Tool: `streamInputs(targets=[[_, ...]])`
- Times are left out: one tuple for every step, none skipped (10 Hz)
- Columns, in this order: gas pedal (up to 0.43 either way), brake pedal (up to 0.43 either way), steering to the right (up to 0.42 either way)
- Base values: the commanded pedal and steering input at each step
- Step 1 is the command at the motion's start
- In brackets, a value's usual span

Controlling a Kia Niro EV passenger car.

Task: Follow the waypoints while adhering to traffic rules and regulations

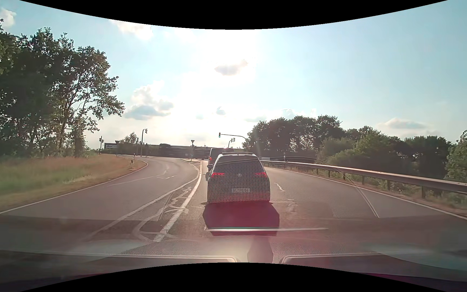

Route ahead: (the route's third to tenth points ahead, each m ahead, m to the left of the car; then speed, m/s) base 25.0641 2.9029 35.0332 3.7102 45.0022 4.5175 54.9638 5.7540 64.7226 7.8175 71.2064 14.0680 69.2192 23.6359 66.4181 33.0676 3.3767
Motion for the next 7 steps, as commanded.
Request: streamInputs(targets=[[0.311, 0.0, -0.056], [0.311, 0.0, -0.056], [0.311, 0.0, -0.056], [0.311, 0.0, -0.055], [0.311, 0.0, -0.053], [0.311, 0.0, -0.05], [0.311, 0.0, -0.045]])
